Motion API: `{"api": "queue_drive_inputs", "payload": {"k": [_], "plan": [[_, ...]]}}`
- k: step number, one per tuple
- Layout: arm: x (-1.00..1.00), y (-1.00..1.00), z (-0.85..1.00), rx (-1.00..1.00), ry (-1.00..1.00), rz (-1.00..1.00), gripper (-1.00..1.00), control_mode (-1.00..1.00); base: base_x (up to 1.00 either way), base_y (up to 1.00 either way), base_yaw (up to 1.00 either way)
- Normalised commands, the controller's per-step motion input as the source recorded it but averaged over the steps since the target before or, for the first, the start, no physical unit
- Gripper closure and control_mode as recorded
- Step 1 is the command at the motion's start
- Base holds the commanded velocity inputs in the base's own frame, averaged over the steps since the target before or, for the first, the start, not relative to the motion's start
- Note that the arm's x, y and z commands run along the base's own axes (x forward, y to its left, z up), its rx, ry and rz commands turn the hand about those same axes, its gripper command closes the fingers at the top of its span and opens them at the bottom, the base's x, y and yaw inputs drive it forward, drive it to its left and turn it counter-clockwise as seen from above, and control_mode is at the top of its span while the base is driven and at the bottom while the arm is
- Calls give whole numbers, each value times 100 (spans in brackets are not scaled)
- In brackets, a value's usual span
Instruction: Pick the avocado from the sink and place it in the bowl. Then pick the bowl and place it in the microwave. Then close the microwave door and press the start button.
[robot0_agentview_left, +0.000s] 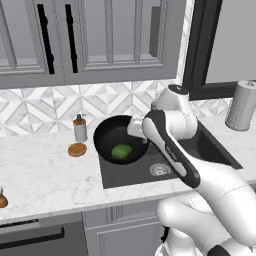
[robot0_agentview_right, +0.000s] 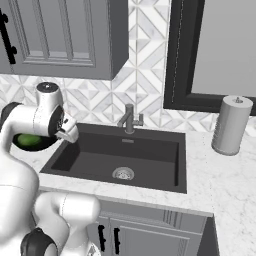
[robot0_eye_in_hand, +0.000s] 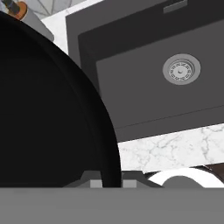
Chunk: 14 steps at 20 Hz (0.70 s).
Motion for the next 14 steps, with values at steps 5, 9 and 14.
{"api": "queue_drive_inputs", "payload": {"k": [5,9,14], "plan": [[-1,-42,21,4,0,-5,100,-100,0,0,0],[-14,-9,0,1,-1,-2,100,-100,0,0,0],[-11,2,0,0,-5,0,100,100,-20,24,-12]]}}
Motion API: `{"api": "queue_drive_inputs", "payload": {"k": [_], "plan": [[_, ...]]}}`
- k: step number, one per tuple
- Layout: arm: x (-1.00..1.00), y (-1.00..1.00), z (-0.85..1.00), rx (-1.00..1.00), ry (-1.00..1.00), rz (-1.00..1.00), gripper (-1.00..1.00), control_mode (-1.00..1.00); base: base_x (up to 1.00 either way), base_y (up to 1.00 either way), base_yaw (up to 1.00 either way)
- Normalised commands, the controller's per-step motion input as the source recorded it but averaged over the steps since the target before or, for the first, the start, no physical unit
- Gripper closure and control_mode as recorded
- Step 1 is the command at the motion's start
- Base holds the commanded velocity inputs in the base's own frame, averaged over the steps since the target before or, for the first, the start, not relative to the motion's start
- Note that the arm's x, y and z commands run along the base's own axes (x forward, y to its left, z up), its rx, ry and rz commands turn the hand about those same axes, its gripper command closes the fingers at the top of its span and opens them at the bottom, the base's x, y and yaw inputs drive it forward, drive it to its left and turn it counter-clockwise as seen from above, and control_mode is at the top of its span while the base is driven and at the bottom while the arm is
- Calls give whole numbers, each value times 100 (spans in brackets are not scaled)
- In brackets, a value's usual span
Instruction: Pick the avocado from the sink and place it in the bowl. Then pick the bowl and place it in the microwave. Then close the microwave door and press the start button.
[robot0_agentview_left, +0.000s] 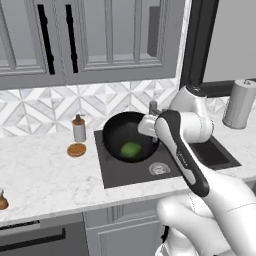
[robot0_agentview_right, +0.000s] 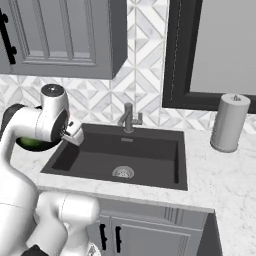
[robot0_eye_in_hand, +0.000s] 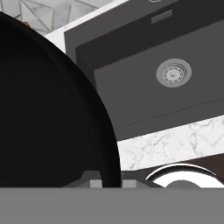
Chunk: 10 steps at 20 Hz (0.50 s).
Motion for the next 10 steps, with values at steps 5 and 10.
{"api": "queue_drive_inputs", "payload": {"k": [5,10], "plan": [[0,0,0,0,0,0,100,100,-42,23,-53],[0,0,0,0,0,0,100,100,-43,0,-78]]}}
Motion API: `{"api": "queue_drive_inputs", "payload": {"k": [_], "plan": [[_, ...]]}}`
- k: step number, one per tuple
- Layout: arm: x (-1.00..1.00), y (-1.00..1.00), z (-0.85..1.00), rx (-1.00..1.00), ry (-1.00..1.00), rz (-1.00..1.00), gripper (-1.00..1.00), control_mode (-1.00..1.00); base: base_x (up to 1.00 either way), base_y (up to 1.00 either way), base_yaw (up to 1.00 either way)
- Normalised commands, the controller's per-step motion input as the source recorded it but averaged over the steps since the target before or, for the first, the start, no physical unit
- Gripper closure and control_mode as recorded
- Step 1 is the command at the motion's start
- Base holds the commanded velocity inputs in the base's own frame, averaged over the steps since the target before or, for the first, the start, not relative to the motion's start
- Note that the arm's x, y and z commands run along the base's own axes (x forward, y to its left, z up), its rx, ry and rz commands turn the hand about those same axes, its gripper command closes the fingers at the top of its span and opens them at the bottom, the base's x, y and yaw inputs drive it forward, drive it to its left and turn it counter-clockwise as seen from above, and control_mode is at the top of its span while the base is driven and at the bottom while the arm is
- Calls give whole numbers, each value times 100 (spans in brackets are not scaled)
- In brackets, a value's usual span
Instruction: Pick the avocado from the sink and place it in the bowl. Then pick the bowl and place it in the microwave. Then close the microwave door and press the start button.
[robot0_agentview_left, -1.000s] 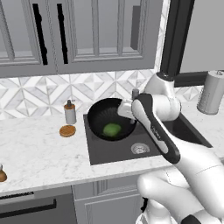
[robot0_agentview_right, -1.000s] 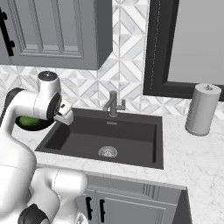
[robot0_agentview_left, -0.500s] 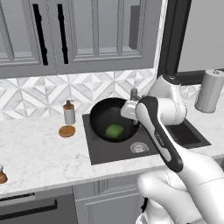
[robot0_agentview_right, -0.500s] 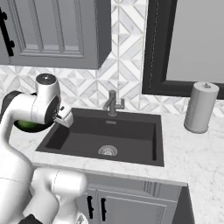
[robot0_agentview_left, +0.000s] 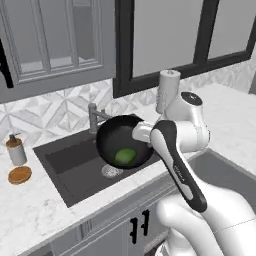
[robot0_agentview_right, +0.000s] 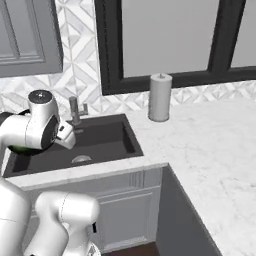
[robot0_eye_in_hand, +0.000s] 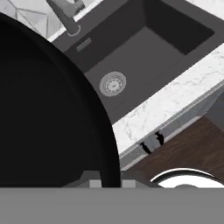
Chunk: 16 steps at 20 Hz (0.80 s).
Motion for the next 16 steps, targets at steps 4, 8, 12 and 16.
{"api": "queue_drive_inputs", "payload": {"k": [4,8,12,16], "plan": [[0,0,0,0,0,0,100,100,-33,1,-90],[0,0,0,0,0,0,100,100,-29,0,-94],[0,0,0,0,0,0,100,100,-24,0,-94],[0,0,0,0,0,0,100,100,-13,0,-95]]}}
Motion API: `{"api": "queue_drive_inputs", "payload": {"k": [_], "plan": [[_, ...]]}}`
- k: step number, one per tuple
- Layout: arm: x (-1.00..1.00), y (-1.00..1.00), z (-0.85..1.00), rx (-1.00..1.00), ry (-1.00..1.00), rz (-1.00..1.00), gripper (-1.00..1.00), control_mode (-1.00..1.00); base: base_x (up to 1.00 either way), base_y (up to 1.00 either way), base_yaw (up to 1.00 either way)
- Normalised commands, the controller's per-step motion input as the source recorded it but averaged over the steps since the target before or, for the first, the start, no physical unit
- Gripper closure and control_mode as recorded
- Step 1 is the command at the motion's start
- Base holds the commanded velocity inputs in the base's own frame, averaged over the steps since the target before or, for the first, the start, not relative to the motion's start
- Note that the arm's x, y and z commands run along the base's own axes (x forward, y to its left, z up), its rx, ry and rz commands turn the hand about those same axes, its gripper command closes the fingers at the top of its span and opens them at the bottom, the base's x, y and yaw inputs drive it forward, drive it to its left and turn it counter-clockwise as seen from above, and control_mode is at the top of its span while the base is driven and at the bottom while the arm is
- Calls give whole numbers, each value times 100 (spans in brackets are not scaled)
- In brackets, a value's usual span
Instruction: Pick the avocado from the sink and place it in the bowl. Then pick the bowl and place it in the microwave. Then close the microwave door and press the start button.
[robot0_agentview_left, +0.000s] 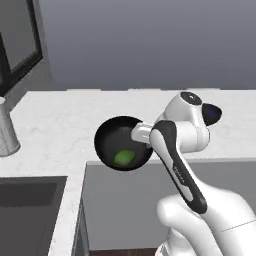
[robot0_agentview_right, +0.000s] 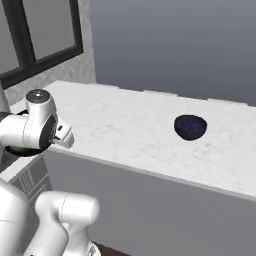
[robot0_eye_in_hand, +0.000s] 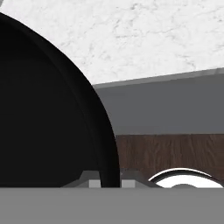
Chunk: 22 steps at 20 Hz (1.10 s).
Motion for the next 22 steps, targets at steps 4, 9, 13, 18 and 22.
{"api": "queue_drive_inputs", "payload": {"k": [4,9,13,18,22], "plan": [[0,0,0,0,0,0,100,100,-3,0,-94],[0,0,0,0,0,0,100,100,0,-3,-93],[0,0,0,0,0,0,100,100,0,-13,-91],[0,0,0,0,0,0,100,100,0,-44,-84],[0,0,0,0,0,0,100,100,2,-63,-79]]}}
